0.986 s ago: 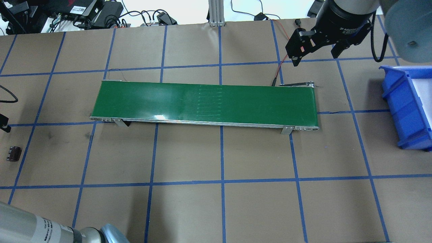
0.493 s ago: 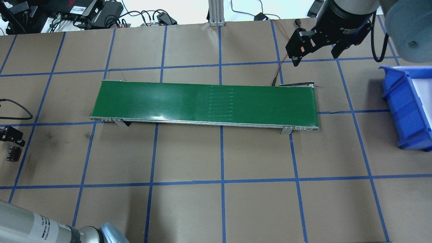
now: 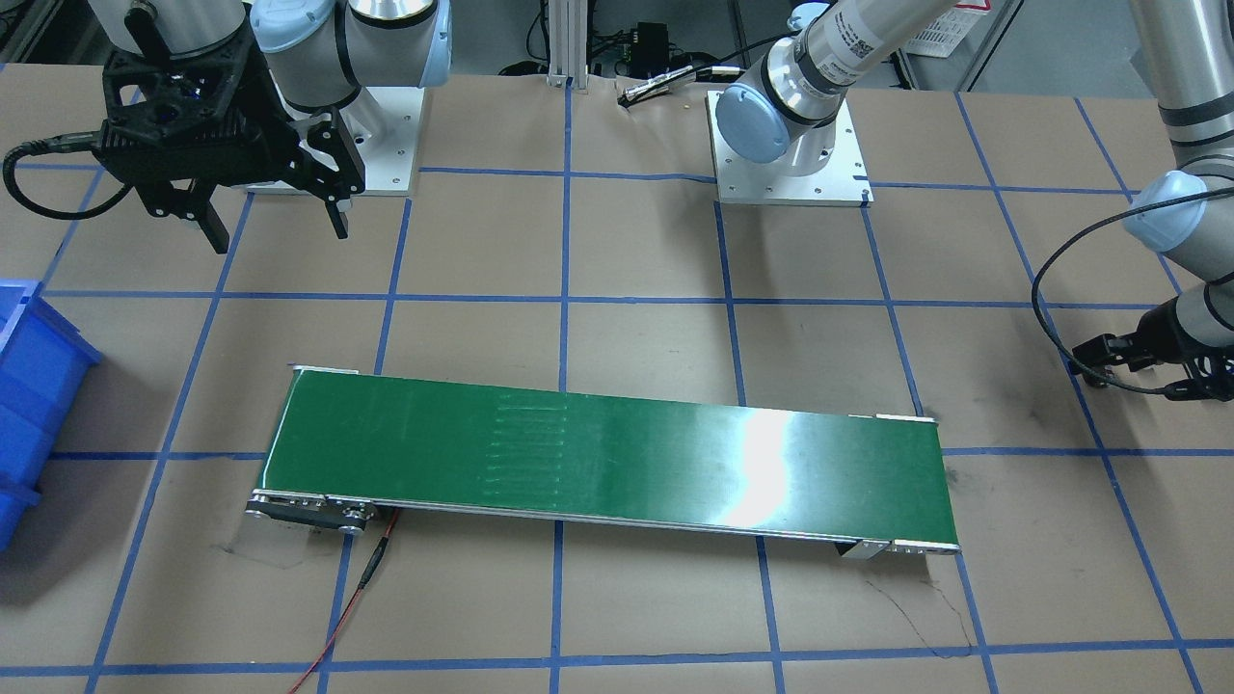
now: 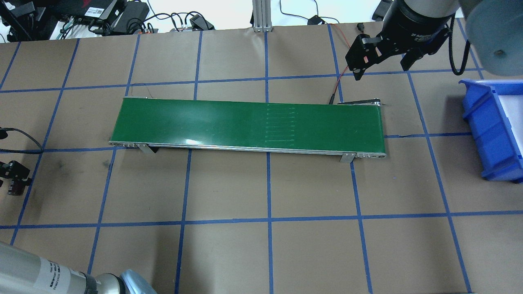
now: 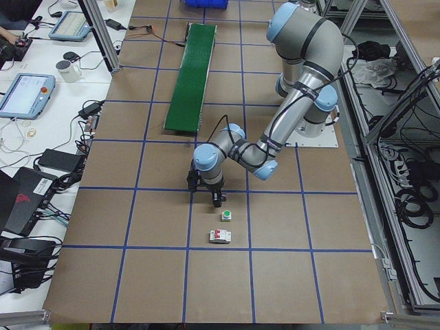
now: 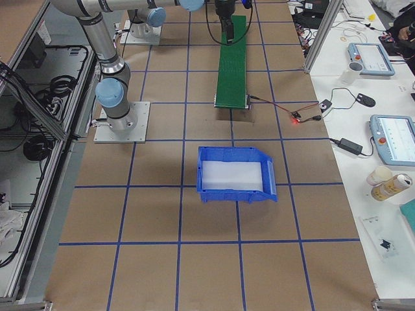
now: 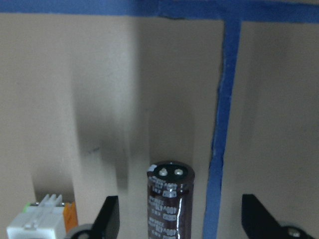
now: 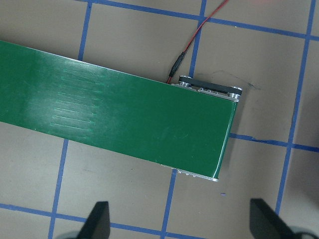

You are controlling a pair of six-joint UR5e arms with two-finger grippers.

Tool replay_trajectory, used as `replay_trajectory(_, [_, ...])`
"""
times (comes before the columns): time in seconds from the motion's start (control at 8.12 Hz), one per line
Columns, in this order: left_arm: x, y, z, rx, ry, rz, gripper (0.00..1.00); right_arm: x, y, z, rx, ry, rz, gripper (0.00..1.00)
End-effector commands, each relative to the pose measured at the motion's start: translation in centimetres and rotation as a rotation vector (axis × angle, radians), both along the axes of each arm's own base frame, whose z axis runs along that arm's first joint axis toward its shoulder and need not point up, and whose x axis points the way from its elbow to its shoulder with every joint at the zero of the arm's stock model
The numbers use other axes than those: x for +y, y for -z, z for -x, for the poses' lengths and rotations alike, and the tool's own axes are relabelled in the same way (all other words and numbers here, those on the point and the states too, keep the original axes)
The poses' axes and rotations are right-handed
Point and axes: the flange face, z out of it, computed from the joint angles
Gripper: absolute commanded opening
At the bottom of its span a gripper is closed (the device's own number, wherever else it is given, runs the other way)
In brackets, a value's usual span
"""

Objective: Move capacitor from left to right
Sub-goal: 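Lower the left gripper and close it on the dark capacitor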

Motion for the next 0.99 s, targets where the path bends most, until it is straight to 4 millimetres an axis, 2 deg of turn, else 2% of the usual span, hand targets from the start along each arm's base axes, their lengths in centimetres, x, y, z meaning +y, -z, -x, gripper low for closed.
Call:
replay_trajectory(0.0, [0.1,0.5,0.0,0.010,0.008,-0.010,0.82,0.0,0.0,0.0,-0.002,0.000,0.001,1.00])
replay_trajectory(0.12, [0.1,0.5,-0.1,0.009,0.014,-0.009,0.75,0.0,0.0,0.0,-0.002,0.000,0.001,1.00])
replay_trajectory(0.37, [0.0,0.6,0.1,0.017,0.002,-0.002,0.20,0.0,0.0,0.0,-0.004,-0.001,0.003,1.00])
replay_trajectory(0.49, [0.0,0.6,0.0,0.013,0.009,-0.005,0.02,0.0,0.0,0.0,-0.004,-0.001,0.003,1.00])
replay_trajectory(0.62, [0.0,-0.3,0.0,-0.002,0.006,0.003,0.00,0.0,0.0,0.0,-0.004,-0.001,0.003,1.00])
replay_trajectory(0.86, [0.4,-4.5,1.2,-0.023,-0.039,-0.025,0.00,0.0,0.0,0.0,-0.004,-0.001,0.003,1.00])
